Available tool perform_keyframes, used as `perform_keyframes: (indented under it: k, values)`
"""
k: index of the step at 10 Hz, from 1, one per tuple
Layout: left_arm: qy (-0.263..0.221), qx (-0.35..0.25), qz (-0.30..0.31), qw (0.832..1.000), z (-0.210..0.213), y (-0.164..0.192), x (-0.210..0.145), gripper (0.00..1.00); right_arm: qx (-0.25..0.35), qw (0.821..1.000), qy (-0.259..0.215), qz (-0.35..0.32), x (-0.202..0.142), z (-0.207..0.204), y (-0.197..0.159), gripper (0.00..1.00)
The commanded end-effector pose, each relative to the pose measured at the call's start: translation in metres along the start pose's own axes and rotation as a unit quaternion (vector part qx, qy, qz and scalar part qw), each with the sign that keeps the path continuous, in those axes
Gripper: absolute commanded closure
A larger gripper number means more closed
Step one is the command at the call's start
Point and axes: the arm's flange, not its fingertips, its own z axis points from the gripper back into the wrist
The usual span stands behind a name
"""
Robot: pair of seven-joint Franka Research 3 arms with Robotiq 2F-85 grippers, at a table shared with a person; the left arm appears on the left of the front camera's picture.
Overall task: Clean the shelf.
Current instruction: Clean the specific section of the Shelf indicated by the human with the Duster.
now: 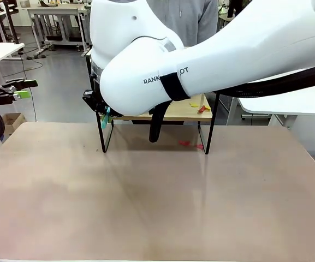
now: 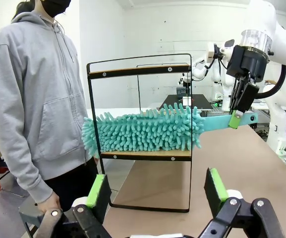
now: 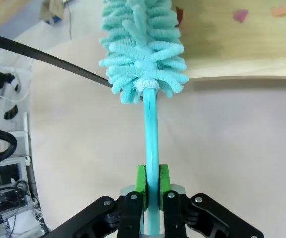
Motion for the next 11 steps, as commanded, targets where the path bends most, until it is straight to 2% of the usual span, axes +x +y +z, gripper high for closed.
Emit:
perform_keyframes:
  k: [1,2,5,11]
  values:
    - [0.001,0.002,-0.008,1.0,-0.001,-0.001,0.004,0.0,0.026,0.999,0.01,-0.02,0.0,0.021,0.008,0.87]
    - [0.001,0.002,-0.008,1.0,-0.001,-0.001,0.004,0.0,0.0,1.0,0.0,0.0,0.0,0.0,0.0,0.87]
    - [0.001,0.002,-0.008,1.0,-0.001,-0.001,0.004,0.0,0.006,1.0,0.005,-0.006,0.001,0.002,0.003,0.87]
    - [0.001,0.002,-0.008,1.0,-0.001,-0.001,0.004,0.0,-0.005,0.998,0.044,-0.041,0.036,0.023,-0.106,0.87]
